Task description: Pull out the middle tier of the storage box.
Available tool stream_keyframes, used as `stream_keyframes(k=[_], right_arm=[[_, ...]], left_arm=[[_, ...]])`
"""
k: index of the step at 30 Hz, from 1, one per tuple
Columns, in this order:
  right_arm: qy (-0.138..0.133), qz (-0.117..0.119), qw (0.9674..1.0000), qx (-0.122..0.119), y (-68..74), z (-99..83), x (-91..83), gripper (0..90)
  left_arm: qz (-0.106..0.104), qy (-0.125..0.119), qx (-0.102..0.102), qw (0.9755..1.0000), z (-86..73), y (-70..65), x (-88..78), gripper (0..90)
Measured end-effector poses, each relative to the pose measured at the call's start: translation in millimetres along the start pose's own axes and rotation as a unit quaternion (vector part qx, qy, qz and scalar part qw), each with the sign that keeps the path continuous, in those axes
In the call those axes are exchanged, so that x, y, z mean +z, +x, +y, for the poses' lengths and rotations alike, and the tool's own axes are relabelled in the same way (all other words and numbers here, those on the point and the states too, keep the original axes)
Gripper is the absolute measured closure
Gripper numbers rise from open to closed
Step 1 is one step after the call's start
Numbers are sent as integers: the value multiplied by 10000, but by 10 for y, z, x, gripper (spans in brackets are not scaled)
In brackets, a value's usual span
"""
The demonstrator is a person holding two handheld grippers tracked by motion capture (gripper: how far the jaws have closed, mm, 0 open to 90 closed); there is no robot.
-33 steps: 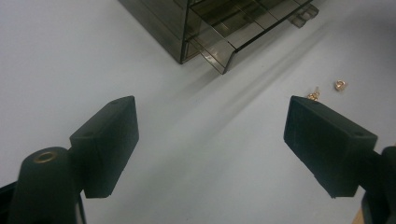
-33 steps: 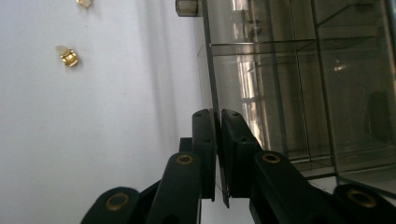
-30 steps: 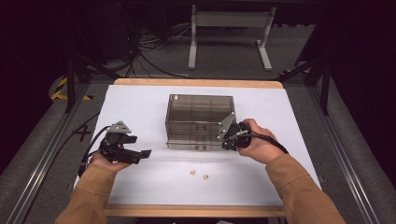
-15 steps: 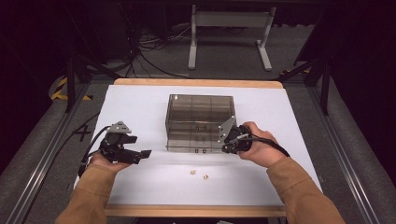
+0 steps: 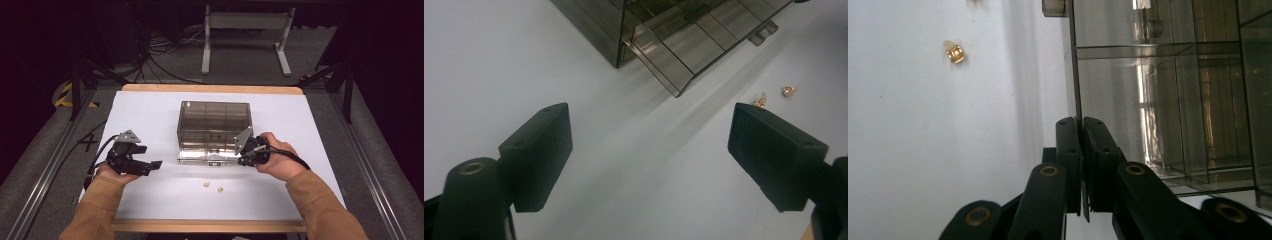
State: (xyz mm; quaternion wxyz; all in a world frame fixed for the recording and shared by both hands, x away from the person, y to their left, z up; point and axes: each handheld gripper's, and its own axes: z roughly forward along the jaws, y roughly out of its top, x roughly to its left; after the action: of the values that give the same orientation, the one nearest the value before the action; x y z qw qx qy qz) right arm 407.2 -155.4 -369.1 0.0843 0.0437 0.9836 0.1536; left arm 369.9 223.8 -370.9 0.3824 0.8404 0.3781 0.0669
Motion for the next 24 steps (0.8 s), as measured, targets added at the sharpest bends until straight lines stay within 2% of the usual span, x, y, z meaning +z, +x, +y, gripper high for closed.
stream_keyframes(k=[14,19,24], right_arm=[[-24,-24,10000,23,19,-8,17,864],[-107,-40,9998,176,24,-15,-25,834],[-192,-81,9996,211,35,-23,-60,816]], left_arm=[[4,14,11,10000,1,-2,2,183],[6,21,14,10000,1,-2,3,183],[5,26,34,10000,2,-3,5,183]])
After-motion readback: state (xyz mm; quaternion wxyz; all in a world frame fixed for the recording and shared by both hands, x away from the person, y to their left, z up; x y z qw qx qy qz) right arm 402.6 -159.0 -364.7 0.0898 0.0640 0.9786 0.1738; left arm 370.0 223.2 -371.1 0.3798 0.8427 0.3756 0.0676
